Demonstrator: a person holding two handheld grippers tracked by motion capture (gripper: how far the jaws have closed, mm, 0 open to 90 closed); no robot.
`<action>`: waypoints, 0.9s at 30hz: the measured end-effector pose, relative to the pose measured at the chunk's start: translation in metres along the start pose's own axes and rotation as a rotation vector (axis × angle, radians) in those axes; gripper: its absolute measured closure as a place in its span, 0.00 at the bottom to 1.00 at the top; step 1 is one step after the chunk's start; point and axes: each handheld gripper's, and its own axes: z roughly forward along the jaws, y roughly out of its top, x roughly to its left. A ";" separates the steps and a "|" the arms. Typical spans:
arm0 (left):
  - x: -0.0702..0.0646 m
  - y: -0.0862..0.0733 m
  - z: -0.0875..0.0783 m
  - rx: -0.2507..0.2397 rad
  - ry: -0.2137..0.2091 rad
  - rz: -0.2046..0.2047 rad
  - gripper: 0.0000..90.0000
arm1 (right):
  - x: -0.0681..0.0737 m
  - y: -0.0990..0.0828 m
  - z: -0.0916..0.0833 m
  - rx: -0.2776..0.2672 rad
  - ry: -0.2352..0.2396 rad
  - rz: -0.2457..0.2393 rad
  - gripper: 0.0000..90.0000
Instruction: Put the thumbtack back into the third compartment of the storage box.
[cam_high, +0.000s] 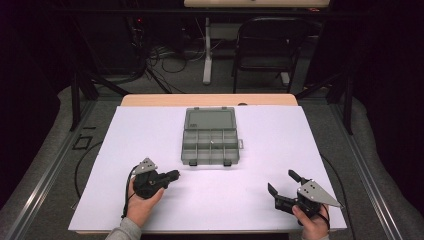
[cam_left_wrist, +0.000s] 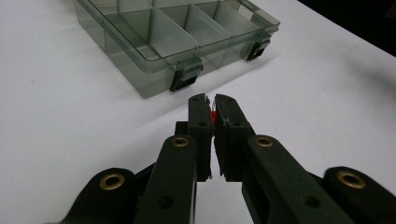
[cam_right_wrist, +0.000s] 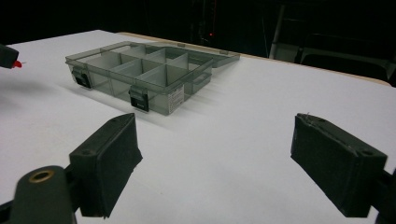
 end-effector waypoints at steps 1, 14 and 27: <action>0.000 0.000 -0.001 -0.006 0.002 -0.002 0.95 | 0.000 0.000 0.000 0.001 0.000 0.000 0.16; -0.008 0.020 -0.005 -0.058 -0.020 -0.006 0.95 | 0.000 0.000 0.000 0.003 -0.006 0.000 0.16; -0.021 0.069 0.015 -0.070 -0.045 0.017 0.95 | -0.001 0.000 0.000 -0.003 -0.006 0.011 0.16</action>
